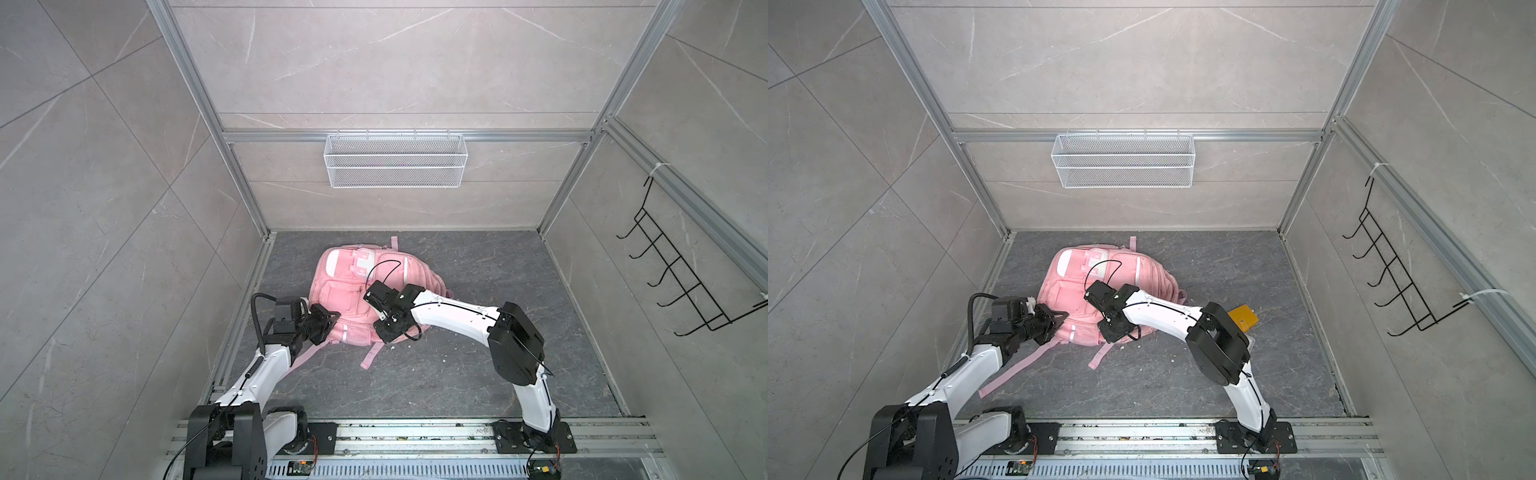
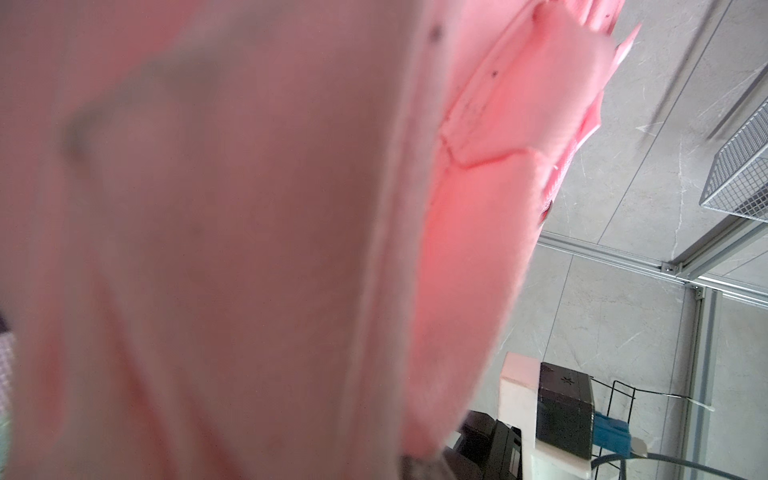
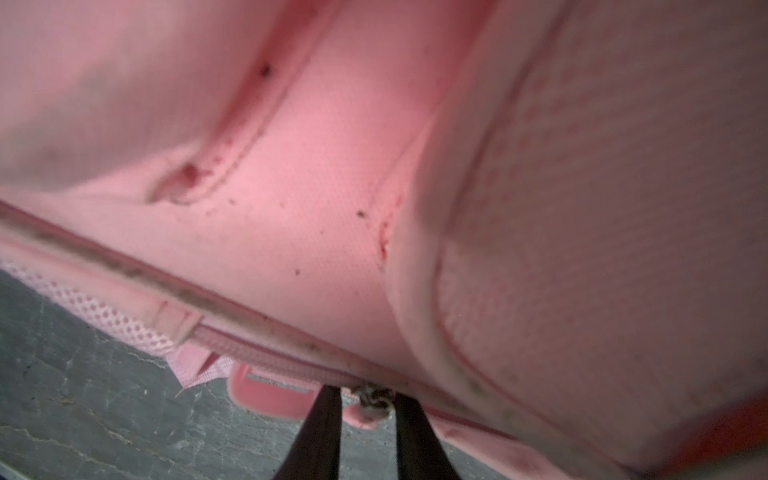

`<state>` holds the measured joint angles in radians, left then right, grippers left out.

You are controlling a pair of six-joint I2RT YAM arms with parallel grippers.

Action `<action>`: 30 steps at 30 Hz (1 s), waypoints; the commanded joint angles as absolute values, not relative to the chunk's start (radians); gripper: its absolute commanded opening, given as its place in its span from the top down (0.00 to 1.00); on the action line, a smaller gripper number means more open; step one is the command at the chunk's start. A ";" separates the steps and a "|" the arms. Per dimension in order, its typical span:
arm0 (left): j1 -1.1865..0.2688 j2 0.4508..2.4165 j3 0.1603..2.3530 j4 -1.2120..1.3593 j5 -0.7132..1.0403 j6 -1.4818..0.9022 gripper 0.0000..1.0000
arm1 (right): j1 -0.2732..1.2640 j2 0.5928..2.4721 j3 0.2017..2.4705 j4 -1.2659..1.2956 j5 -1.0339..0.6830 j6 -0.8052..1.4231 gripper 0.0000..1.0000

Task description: Pack the student bag

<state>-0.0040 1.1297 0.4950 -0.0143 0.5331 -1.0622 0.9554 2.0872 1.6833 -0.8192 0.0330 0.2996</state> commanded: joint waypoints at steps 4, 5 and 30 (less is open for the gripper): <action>0.004 1.107 0.485 -0.028 0.532 -1.043 1.00 | 0.961 2.056 1.654 -0.852 0.021 0.365 0.69; 0.005 1.108 0.486 -0.026 0.532 -1.043 1.00 | 0.962 2.057 1.650 -0.857 0.021 0.373 0.69; 0.006 1.115 0.496 -0.028 0.540 -1.040 1.00 | 0.959 2.182 1.742 -0.855 0.006 0.406 0.73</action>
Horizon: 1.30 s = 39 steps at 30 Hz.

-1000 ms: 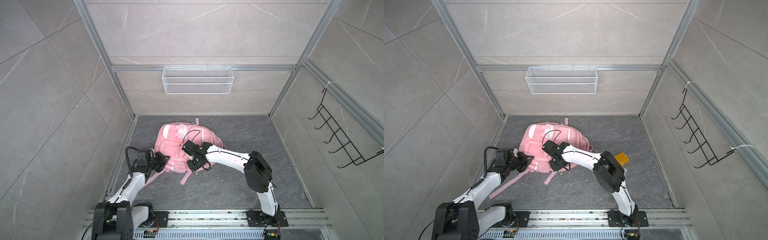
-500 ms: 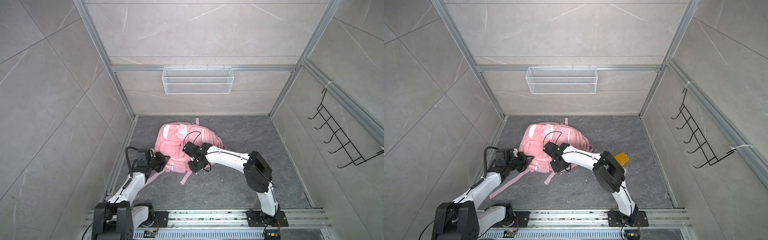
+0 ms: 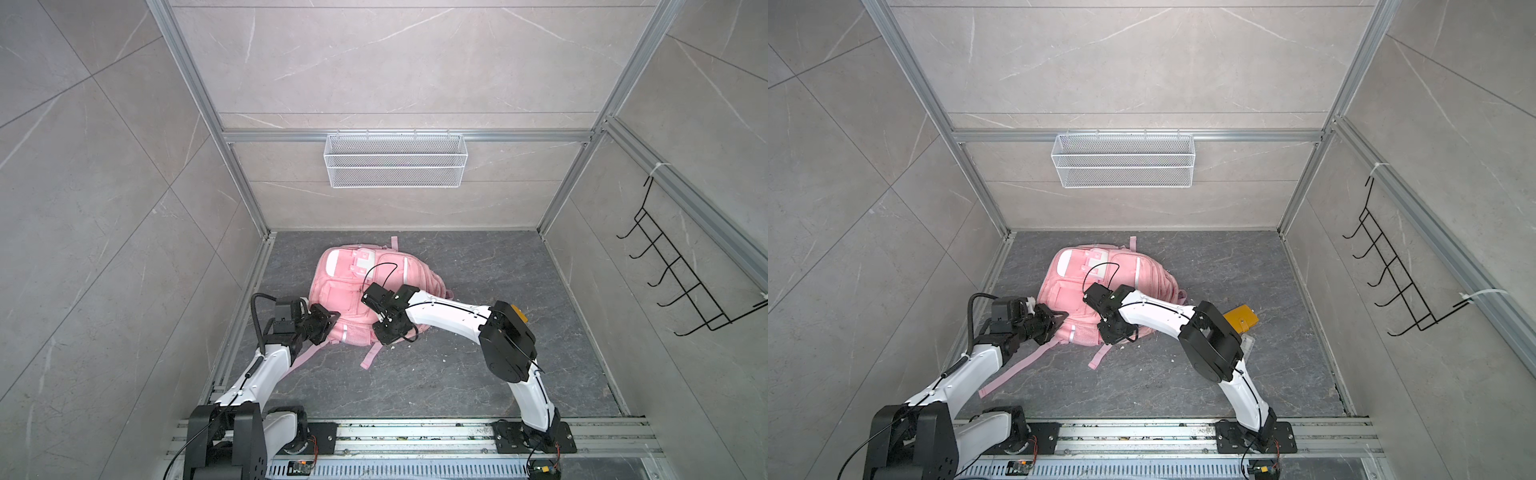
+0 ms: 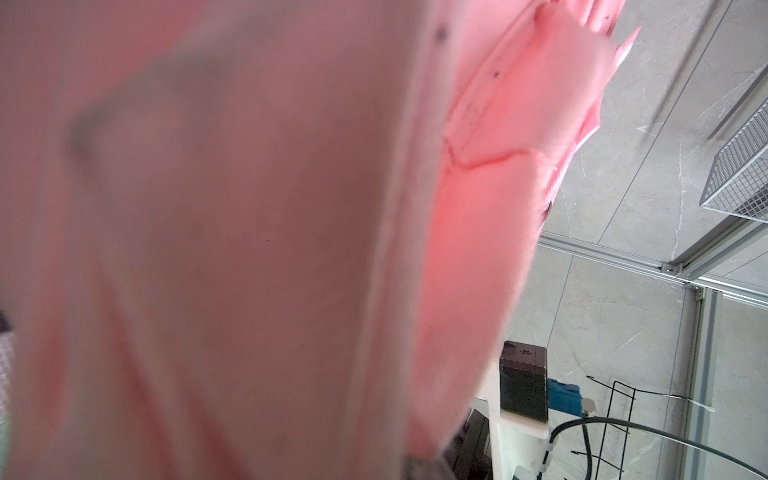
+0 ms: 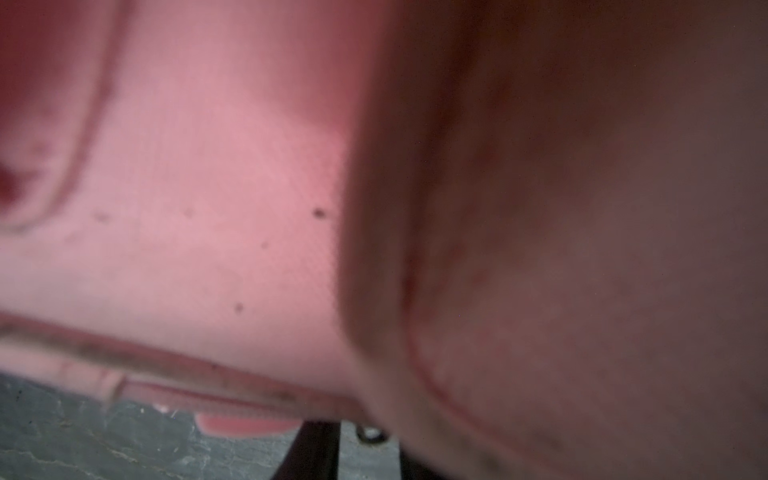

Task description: Pack the student bag

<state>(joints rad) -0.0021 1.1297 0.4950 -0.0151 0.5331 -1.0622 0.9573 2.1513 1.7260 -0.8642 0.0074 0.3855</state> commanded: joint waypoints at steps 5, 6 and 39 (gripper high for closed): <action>0.008 1.113 0.494 -0.029 0.540 -1.040 1.00 | 0.947 2.178 1.714 -0.843 0.034 0.414 0.81; 0.008 1.114 0.495 -0.029 0.540 -1.040 1.00 | 0.945 2.176 1.711 -0.840 0.040 0.414 0.82; 0.123 1.170 0.498 -0.068 0.570 -0.919 1.00 | 0.781 1.778 1.293 -0.752 0.045 0.534 1.00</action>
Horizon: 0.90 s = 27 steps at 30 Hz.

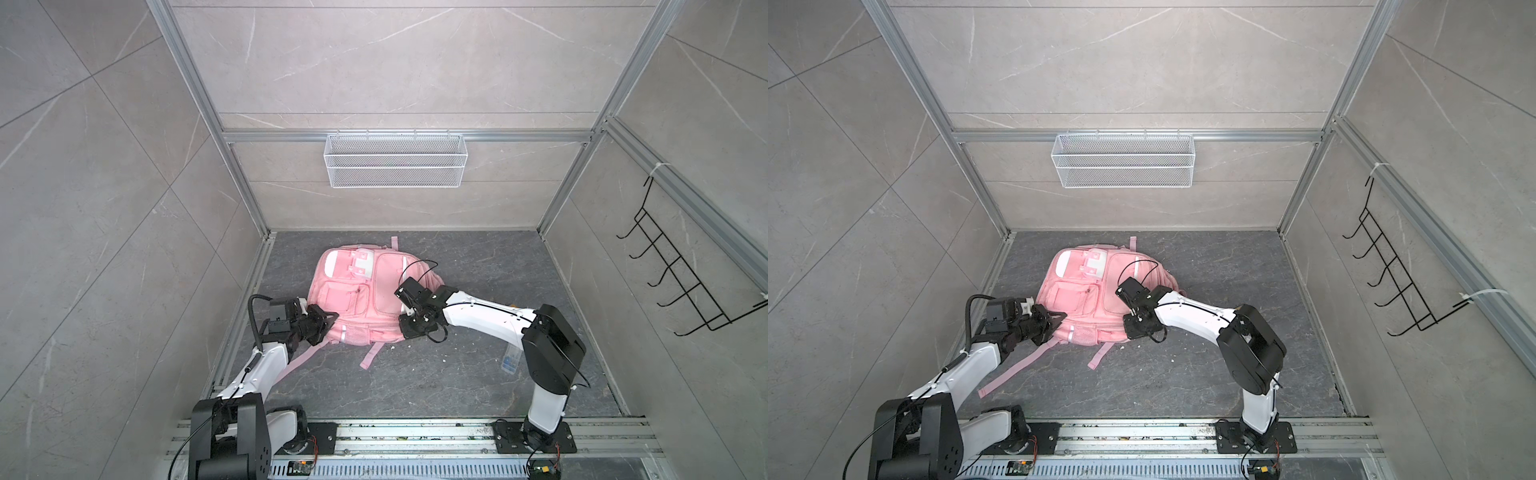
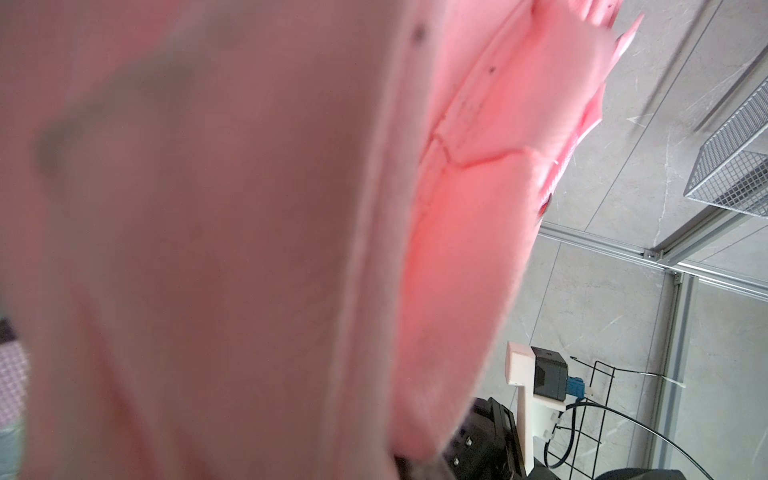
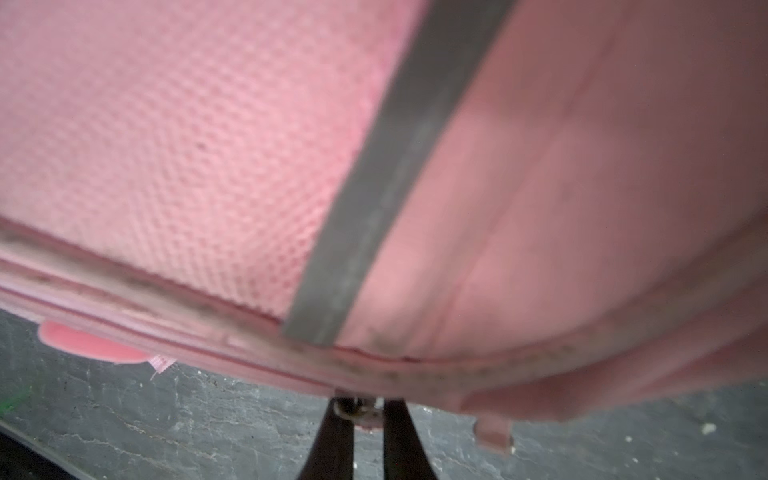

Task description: Pack the student bag

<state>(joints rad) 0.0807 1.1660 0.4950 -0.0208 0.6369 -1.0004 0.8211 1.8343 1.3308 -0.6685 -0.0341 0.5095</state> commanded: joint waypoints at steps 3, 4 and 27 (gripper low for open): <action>0.131 1.176 0.515 -0.094 0.566 -0.895 1.00 | 0.759 1.746 1.260 -0.766 0.055 0.514 1.00; 0.133 1.177 0.519 -0.097 0.566 -0.892 1.00 | 0.753 1.737 1.250 -0.771 0.062 0.505 1.00; -0.158 0.940 0.683 -0.608 0.432 -0.877 0.15 | 0.978 1.809 1.446 -0.608 -0.119 0.260 1.00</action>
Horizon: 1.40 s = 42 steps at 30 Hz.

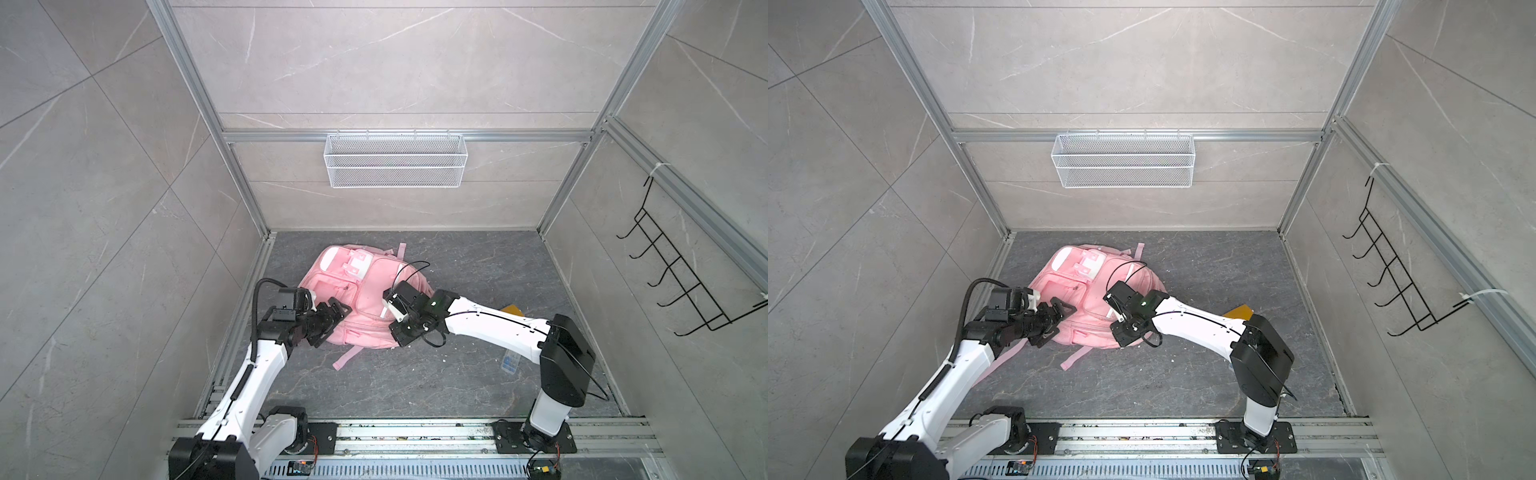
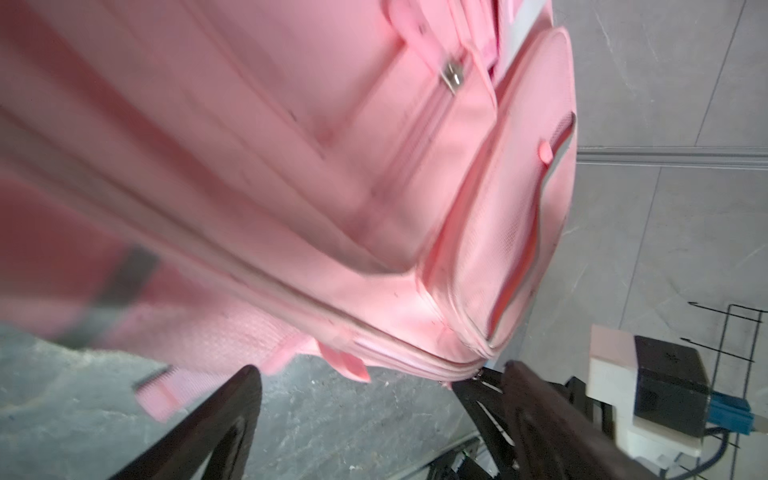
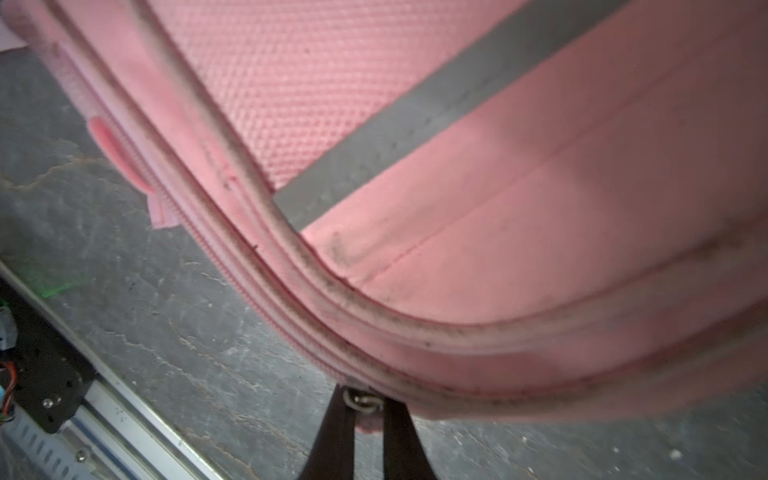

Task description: Pack the student bag

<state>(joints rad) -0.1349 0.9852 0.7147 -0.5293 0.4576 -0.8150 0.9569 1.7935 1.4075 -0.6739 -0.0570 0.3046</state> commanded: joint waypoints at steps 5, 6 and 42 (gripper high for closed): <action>-0.189 0.913 0.592 -0.503 0.445 -0.980 0.18 | 1.017 1.825 1.456 -0.560 -0.209 0.237 1.00; -0.190 0.917 0.576 -0.460 0.447 -1.004 0.17 | 1.025 1.827 1.457 -0.553 -0.229 0.234 1.00; -0.095 1.069 0.641 -0.336 0.435 -0.898 1.00 | 0.851 1.733 1.302 -0.733 0.014 0.302 1.00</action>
<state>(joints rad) -0.1284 1.0714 0.5804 -0.3538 0.4664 -0.9611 0.9043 1.7683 1.3201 -0.6163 -0.0834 0.3019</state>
